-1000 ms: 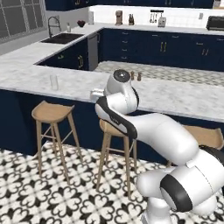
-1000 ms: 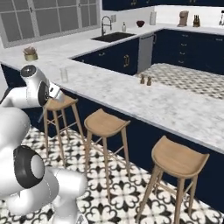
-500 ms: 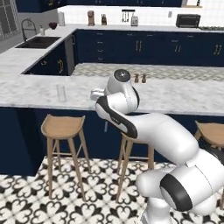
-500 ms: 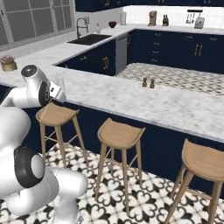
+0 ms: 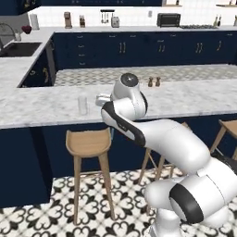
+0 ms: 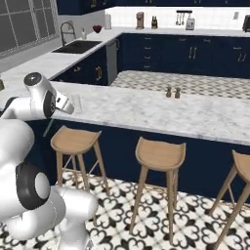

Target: Take a straw from the drawer in front and place it inside the glass cup on the dining counter.

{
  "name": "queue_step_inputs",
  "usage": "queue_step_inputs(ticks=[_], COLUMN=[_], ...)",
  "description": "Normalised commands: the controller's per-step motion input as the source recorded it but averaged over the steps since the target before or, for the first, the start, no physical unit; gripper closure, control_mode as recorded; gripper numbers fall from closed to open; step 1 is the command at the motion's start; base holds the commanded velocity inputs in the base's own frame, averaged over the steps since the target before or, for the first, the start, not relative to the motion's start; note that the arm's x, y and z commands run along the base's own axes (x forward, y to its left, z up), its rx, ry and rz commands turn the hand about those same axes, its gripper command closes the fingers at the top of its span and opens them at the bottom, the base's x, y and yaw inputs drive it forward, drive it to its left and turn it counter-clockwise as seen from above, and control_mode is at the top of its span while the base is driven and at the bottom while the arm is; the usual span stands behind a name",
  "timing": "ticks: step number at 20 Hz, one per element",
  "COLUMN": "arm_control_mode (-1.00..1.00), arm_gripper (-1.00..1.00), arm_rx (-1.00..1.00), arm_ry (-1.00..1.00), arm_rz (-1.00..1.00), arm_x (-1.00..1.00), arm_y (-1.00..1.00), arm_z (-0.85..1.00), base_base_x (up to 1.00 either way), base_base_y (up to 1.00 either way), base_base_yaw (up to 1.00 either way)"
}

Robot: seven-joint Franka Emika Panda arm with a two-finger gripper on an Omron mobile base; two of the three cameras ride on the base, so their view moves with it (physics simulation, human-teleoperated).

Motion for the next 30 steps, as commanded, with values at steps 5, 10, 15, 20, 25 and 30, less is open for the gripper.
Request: queue_step_inputs(ticks=[5,10,15,20,25,30], arm_control_mode=[1.0,1.0,1.0,1.0,-1.0,-1.0], arm_gripper=[1.0,1.0,1.0,1.0,1.0,1.0], arm_rx=[0.0,0.0,0.0,0.0,0.01,0.11], arm_ry=[0.0,0.0,0.0,0.0,-0.02,-0.22], arm_rz=[0.0,0.0,0.0,0.0,0.05,0.32], arm_x=[0.0,0.0,0.0,0.0,0.02,0.0], arm_y=[0.0,0.0,0.0,0.0,-0.03,-0.5], arm_z=[0.0,0.0,0.0,0.0,0.1,0.22], base_base_x=[0.26,0.64,0.98,0.99,0.32,0.0], base_base_y=[1.0,0.79,0.23,0.04,0.03,0.0], base_base_yaw=[-0.35,-0.26,-0.05,0.0,0.02,0.0])
